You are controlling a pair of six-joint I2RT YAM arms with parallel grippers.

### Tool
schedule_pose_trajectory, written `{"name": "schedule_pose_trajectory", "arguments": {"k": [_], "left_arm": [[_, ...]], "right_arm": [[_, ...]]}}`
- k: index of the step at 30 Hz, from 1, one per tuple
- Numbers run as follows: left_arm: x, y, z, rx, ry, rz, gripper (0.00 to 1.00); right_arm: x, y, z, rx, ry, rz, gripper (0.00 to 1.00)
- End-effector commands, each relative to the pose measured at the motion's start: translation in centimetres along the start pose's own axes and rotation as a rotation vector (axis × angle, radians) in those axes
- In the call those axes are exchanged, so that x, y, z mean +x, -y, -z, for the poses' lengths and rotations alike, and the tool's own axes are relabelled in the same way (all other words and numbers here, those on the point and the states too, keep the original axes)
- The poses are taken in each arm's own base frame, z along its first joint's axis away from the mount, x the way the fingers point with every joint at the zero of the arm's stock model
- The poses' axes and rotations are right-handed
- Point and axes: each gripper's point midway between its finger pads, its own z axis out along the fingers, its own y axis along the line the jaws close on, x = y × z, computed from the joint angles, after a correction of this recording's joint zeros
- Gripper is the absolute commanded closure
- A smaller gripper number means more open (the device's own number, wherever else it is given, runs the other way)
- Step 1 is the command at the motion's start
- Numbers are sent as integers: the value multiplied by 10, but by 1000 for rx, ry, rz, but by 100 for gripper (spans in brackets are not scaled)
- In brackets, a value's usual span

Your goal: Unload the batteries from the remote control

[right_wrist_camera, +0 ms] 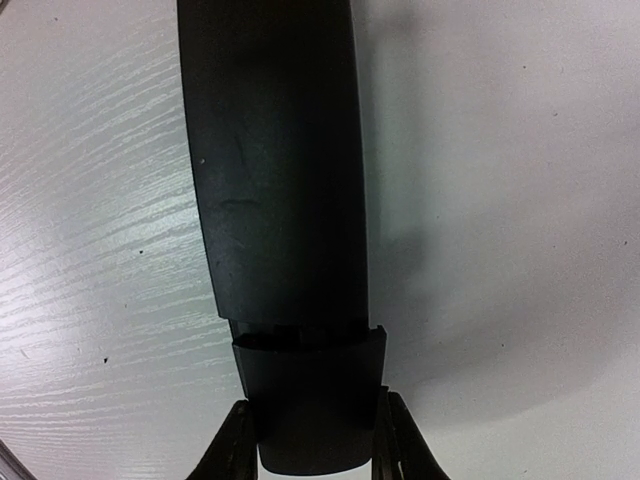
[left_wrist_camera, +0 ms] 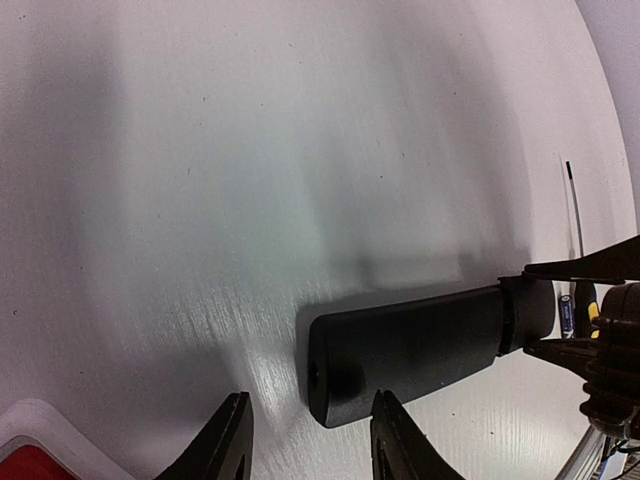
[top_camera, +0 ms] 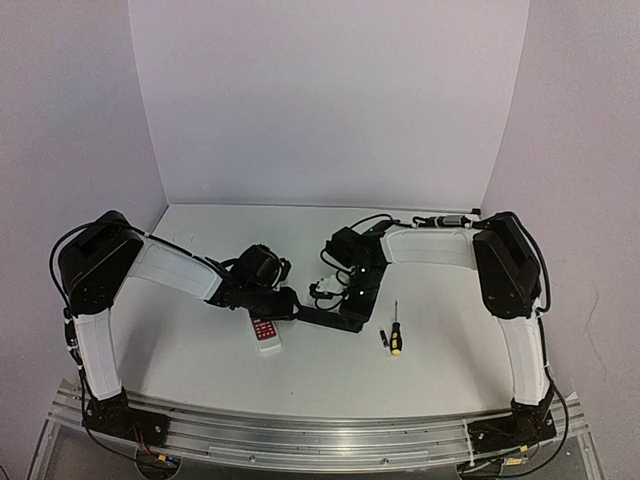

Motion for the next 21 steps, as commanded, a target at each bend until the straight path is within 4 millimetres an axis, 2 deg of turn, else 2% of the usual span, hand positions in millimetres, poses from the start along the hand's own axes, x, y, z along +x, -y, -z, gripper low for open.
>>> {"name": "schedule_pose_trajectory", "arguments": {"k": [1,21], "left_arm": [[18,-10,-10,-39,-69,22,59],[16,-9,-12,-43,-71,25,58]], "right_arm": [[-3,-3,-3,-8,-11,-6,95],[-4,-3,2,-8,1,-1,74]]}}
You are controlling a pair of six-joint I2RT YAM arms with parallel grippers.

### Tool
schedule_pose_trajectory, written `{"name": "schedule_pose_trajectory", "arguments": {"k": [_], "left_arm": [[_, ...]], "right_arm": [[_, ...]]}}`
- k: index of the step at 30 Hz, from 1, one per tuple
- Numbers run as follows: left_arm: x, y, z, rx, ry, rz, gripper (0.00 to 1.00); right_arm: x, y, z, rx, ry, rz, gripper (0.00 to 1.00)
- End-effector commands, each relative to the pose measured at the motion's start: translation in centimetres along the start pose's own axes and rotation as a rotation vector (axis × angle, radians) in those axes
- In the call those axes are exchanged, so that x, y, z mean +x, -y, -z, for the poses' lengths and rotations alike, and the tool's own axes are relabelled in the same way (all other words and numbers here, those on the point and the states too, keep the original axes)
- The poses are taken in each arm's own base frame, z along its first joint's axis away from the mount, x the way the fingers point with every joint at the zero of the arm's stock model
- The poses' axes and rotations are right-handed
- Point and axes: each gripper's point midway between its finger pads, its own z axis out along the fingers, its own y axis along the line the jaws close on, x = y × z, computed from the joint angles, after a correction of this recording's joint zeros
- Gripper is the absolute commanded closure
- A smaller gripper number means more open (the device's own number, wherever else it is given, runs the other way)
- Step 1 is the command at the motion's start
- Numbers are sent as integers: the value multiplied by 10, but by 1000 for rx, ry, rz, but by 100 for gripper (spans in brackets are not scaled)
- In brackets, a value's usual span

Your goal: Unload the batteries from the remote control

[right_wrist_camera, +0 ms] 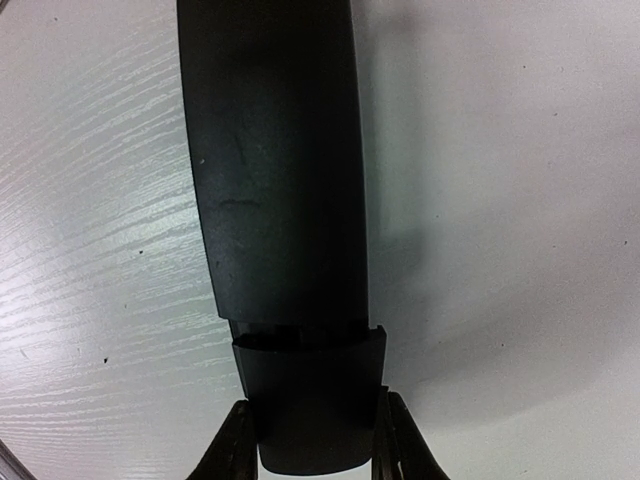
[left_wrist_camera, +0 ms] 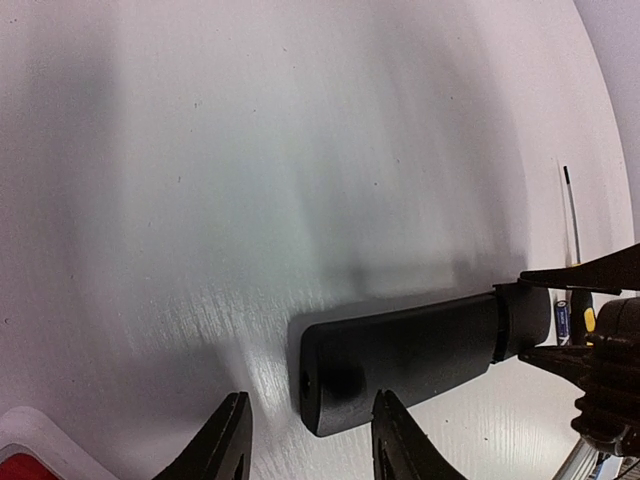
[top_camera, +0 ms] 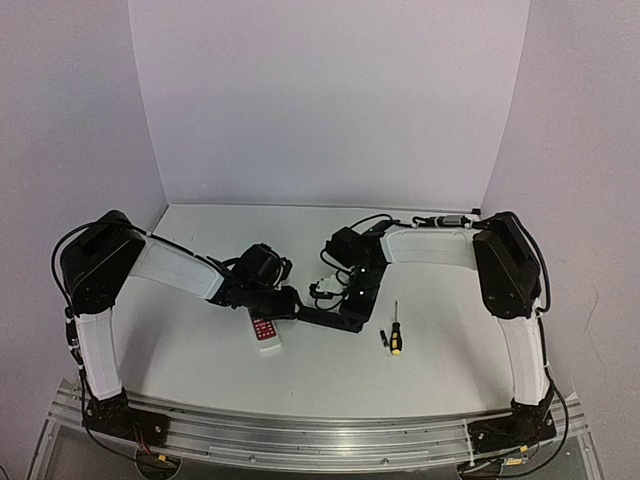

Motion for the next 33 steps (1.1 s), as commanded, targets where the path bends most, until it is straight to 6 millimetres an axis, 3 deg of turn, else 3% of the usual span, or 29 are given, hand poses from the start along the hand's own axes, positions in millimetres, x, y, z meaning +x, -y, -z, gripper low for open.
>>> {"name": "schedule_pose_trajectory", "arguments": {"k": [1,20,28,33], "left_arm": [[18,-12,-10,-49,-71,17,58],[17,-12,-7,-56,-76,8,58],[16,-11,-3,-54,-68,8,57],[14,-11,0,-59,-57,8,56]], "right_arm": [[-4,-3,2,-6,1,3,73],[-12,-3,12,11,28,-3,53],[-24,-9,40,-4,107,-29,30],[-31,-12,61,-4,166,-52,25]]}}
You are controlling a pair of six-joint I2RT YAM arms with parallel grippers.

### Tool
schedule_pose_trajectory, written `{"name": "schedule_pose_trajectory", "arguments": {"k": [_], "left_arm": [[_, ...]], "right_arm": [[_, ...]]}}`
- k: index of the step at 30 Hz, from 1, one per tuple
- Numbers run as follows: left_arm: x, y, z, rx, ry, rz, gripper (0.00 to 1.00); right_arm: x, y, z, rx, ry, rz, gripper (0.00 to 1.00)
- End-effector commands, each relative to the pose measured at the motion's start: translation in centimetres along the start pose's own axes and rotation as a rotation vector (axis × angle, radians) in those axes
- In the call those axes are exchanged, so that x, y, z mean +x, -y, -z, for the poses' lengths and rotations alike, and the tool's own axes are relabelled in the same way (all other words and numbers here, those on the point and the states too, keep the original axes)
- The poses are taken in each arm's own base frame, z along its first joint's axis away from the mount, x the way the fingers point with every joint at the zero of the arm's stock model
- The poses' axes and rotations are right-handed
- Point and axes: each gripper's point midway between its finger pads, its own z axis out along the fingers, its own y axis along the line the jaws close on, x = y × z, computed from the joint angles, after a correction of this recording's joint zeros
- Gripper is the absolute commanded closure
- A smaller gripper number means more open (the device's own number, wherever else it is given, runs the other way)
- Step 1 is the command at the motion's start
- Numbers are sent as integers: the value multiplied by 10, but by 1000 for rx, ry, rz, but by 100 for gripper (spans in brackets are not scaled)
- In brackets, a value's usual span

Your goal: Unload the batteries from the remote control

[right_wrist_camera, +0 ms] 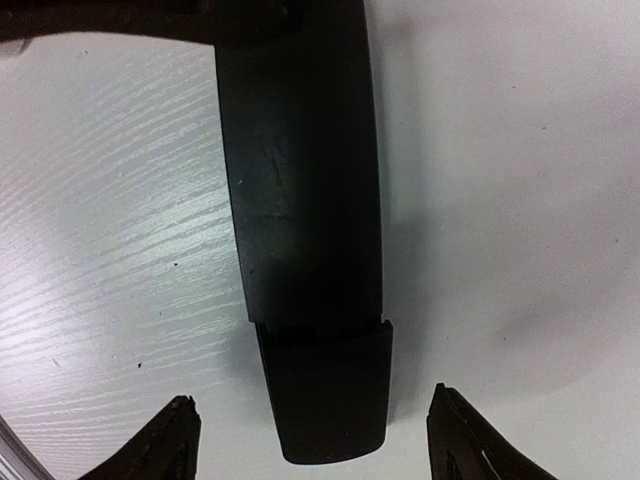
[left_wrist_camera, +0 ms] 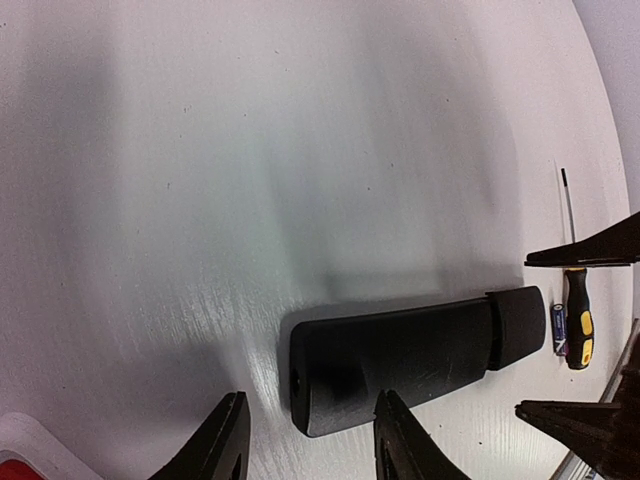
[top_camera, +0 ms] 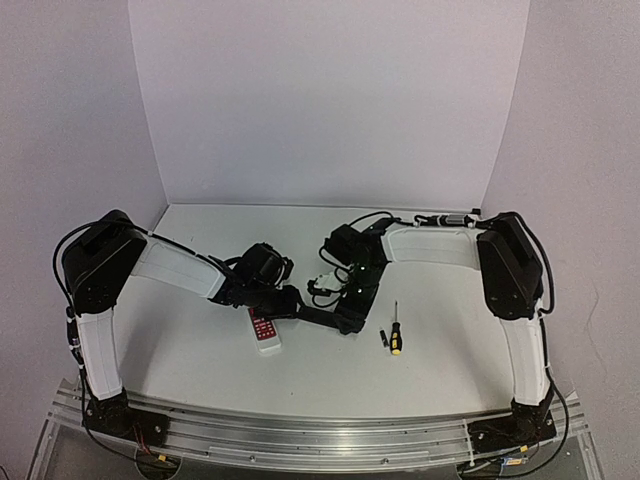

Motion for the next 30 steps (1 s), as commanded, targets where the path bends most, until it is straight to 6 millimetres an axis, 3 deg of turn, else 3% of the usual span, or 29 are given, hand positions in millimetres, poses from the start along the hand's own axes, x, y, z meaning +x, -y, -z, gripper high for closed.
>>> {"name": "schedule_pose_trajectory", "arguments": {"k": [1,10,13,15,18,20,25,30], "left_arm": [[15,-13,3,-62,-50,3,56],[1,-8,11,-77,-12,12,55],[-3,-8,14,-90,-3,8,54],[-3,-8,14,-95,-1,3,54],[-6,-7,14,-98,-1,-8,54],[-7,-6,13,-95,-5,-18,54],[-9,-6,10,-106,-10,-36,54],[-11,-5,7,-108,-12,-45,54]], "right_arm": [[-25,-7,53,9,144,-19,24],[-17,5,99,129,283,-277,25],[-5,12,114,171,362,-575,26],[16,20,115,202,398,-901,27],[30,15,105,120,491,-1228,28],[28,12,96,54,548,-1309,30],[19,12,88,9,555,-1374,36],[15,15,65,-4,522,-1448,43]]}}
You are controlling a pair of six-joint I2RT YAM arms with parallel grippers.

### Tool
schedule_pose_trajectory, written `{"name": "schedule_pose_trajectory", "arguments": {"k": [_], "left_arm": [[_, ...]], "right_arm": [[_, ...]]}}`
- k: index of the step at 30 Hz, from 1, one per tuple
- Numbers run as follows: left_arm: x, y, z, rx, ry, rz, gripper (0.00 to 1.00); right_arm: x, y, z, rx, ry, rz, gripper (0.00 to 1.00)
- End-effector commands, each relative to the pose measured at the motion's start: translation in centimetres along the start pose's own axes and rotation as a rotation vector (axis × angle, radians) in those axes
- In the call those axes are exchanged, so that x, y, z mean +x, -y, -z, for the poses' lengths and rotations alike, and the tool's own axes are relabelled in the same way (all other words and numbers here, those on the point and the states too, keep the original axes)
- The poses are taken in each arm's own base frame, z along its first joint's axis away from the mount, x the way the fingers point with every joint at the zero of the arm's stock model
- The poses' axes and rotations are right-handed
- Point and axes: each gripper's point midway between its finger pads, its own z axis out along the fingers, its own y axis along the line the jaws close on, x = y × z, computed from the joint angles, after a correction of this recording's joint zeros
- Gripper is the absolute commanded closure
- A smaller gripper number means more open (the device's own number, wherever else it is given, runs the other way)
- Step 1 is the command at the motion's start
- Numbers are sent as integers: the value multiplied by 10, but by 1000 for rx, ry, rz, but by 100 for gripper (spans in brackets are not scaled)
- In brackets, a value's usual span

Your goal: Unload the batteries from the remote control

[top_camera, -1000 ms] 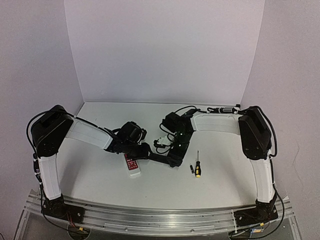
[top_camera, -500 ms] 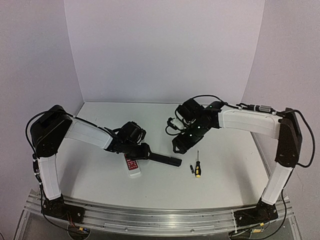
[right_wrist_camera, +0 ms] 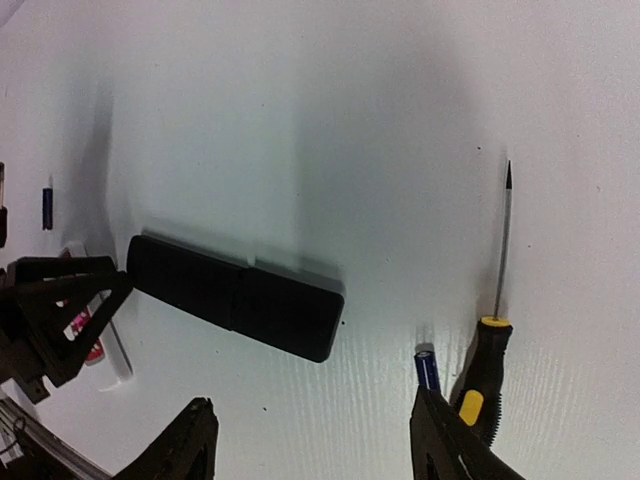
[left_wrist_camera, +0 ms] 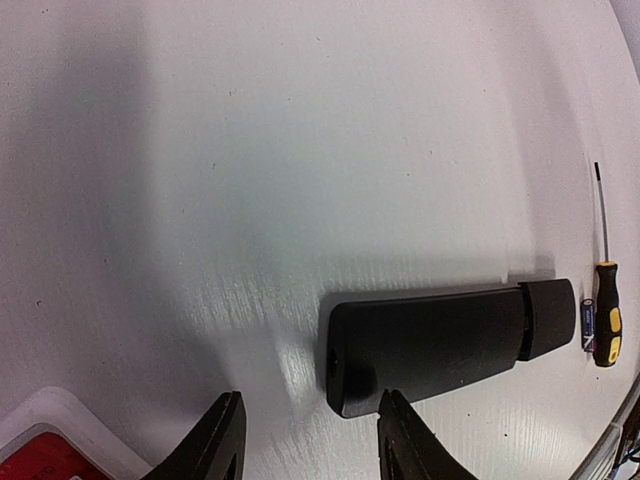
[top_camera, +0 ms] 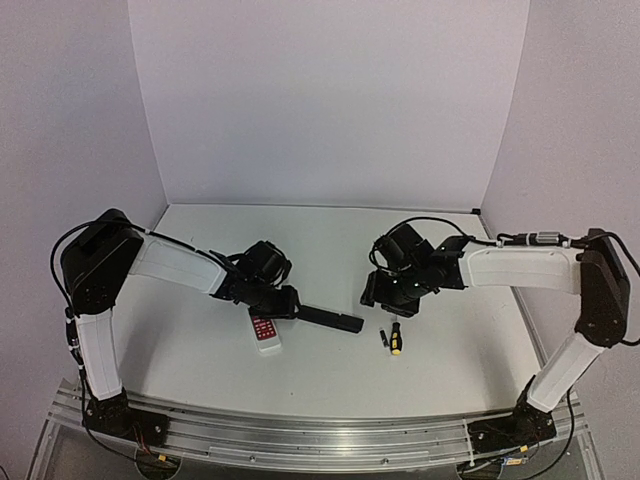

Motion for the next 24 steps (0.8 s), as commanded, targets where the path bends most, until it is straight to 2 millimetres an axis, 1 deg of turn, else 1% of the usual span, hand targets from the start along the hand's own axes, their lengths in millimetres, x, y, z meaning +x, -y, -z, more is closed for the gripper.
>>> {"name": "schedule_pose_trajectory", "arguments": {"k": [1,5,10,18,24], "left_arm": [[-11,4,1,-16,15,-25,54],[-12,3,0,-23,16,-25,54],[-10,1,-1,-27,14,-26,54],[-7,2,-5,-17,2,-22,54],[-6,2,-7,-17,-6,-21,54]], "right_arm": [[-6,-20,-17,-48,6,-140,44],[2,-21,-32,-37,-39,-171,48],[10,-13,-49,-2,-62,-194,49],[12,-10,-66,27,-69,-206,52],[13,-10,-73,31,-72,-209,54]]}}
